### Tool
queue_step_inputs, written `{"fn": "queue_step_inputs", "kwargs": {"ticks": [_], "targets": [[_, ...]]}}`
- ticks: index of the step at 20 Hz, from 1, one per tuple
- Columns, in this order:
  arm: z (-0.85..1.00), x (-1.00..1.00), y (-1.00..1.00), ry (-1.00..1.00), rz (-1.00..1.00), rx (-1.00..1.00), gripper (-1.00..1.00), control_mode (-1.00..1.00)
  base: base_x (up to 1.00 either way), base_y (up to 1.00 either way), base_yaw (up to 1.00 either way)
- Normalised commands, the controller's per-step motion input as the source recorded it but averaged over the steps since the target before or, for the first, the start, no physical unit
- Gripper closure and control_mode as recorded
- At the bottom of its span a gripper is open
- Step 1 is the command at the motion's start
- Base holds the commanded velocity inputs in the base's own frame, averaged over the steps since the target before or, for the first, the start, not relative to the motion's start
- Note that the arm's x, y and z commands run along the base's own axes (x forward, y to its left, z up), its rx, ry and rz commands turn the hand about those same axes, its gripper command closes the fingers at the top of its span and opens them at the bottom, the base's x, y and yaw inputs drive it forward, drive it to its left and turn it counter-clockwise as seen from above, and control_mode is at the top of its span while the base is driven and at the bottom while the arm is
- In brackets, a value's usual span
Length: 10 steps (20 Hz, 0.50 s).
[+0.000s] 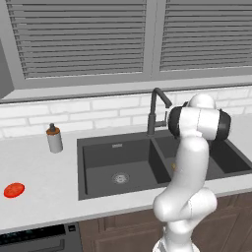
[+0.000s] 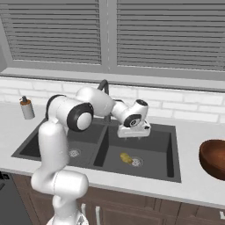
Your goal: Pick the potato from the sink and place it in the bowl. Then pick the bowl and place it in the microwave. Then close the microwave door and press the start button.
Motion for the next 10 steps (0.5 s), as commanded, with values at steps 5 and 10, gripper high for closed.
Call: {"fn": "queue_step_inputs", "kwargs": {"ticks": [5,10], "targets": [[-0.48,0.14,0.00,0.00,0.00,0.00,-1.00,-1.00,0.00,0.00,0.00],[-0.38,0.02,0.02,0.00,0.00,0.00,-1.00,-1.00,0.00,0.00,0.00]]}}
